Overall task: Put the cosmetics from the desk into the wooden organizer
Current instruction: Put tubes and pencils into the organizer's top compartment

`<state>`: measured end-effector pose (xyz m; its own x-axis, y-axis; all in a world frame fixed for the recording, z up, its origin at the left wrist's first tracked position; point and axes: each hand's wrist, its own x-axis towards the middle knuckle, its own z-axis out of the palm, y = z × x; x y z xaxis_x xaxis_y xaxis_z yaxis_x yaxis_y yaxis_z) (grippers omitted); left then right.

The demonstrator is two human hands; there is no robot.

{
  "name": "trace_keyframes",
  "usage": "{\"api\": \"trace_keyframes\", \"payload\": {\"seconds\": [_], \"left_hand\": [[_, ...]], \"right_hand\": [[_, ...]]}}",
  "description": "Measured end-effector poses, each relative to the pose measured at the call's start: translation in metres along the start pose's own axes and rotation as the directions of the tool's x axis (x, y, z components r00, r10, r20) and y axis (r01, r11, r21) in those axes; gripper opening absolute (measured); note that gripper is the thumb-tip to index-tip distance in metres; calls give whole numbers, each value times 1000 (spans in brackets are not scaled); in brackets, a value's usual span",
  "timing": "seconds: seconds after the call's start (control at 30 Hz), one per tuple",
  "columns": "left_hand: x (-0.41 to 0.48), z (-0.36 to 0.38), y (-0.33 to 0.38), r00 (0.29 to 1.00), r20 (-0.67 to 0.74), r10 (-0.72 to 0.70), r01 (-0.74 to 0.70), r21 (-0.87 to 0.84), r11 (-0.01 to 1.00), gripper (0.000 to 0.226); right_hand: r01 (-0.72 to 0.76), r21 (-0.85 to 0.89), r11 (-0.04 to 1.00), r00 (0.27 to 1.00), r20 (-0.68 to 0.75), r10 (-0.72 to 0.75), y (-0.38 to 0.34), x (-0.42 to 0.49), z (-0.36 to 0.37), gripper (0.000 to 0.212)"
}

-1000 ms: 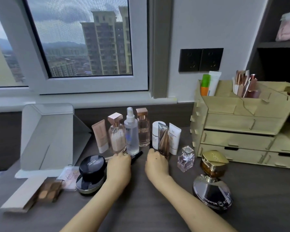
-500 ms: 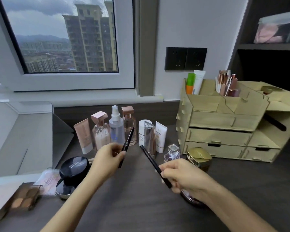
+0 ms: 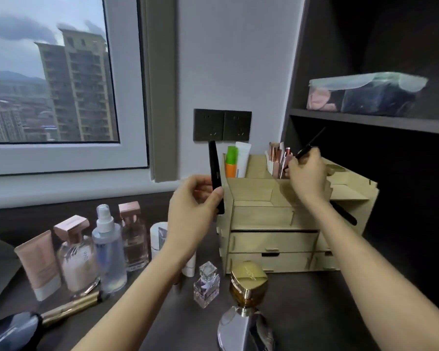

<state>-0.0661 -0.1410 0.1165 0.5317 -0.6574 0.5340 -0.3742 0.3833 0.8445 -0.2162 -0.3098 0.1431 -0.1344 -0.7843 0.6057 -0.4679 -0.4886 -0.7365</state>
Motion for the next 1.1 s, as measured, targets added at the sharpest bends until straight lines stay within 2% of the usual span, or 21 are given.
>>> {"api": "trace_keyframes", "payload": {"seconds": [0.07, 0.13, 0.23, 0.37, 0.47, 0.57, 0.63, 0.7, 0.73, 0.77, 0.8, 0.83, 0.87, 0.93, 1.0, 1.1], "left_hand": [[11, 14, 1, 1000, -19, 23, -23, -7, 1000, 12], [21, 22, 0, 998, -44, 38, -39, -17, 999, 13], [31, 26, -3, 995, -74, 66, -67, -9, 998, 13], [38, 25, -11, 994, -89, 68, -69, -5, 998, 14], [40, 27, -18, 995, -81, 58, -58, 5, 998, 15], [42, 29, -23, 997, -72, 25, -25, 0, 1000, 15], [45, 32, -25, 998, -60, 19, -19, 10, 1000, 15], [48, 34, -25, 998, -56, 12, -12, 8, 1000, 14], [50, 37, -25, 999, -53, 8, -8, 6, 1000, 14], [51, 39, -25, 999, -44, 7, -7, 11, 1000, 14], [52, 42, -24, 999, -29, 16, -16, 25, 1000, 14], [52, 47, -23, 999, -7, 35, -35, 47, 998, 13], [51, 51, -22, 998, 19, 60, -61, 73, 995, 11], [49, 61, -19, 992, 70, 103, -110, 112, 988, 12], [50, 68, -17, 986, 107, 128, -140, 117, 983, 15], [55, 73, -15, 980, 143, 138, -155, 111, 982, 19]], "right_hand": [[-47, -66, 997, 999, 9, 48, 5, 24, 16, 24], [-60, -161, 985, 997, 40, 67, 10, 41, 28, 22], [-19, -303, 953, 989, 135, 63, 15, 56, 40, 19], [30, -493, 870, 969, 227, 95, 24, 63, 55, 34], [49, -650, 758, 962, 234, 139, 33, 64, 66, 26], [20, -715, 699, 956, 219, 197, 28, 61, 68, 25], [64, -714, 697, 979, 179, 94, 17, 53, 59, 27], [201, -562, 802, 980, 118, -162, 2, 35, 43, 31], [277, -380, 883, 961, 109, -255, -6, 22, 36, 33], [310, -121, 943, 946, 142, -293, -15, 8, 29, 35], [278, 137, 951, 928, 217, -302, -25, -7, 23, 39], [221, 303, 927, 901, 299, -313, -31, -19, 20, 43], [191, 372, 909, 876, 354, -329, -35, -28, 19, 47], [238, 374, 896, 859, 350, -374, -35, -36, 21, 50], [273, 359, 893, 885, 271, -379, -34, -35, 22, 48], [215, 419, 882, 916, 228, -332, -33, -21, 17, 54]]}}
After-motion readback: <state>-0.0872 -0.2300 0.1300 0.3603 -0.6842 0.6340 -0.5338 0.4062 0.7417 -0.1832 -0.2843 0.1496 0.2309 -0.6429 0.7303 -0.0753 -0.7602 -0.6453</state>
